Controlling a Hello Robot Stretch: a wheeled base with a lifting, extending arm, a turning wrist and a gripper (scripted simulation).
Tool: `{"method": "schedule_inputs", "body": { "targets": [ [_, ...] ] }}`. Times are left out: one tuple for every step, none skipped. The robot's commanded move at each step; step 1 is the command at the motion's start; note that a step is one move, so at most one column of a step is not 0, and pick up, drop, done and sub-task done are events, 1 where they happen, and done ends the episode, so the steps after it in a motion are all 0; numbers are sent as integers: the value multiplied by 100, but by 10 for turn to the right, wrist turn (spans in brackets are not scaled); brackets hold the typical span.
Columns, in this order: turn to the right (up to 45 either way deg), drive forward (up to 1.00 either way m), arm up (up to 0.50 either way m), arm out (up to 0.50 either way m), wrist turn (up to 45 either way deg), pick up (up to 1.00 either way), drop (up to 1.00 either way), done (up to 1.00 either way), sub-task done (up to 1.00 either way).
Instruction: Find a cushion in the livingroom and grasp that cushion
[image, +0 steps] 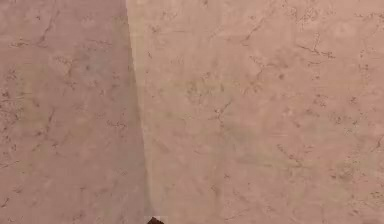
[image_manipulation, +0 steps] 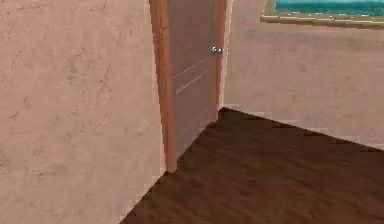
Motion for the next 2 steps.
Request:
{"method": "schedule_inputs", "body": {
  "targets": [
    [450,0,0,0,0,0,0,0,0],
    [60,0,0,0,0,0,0,0,0]
  ]
}}
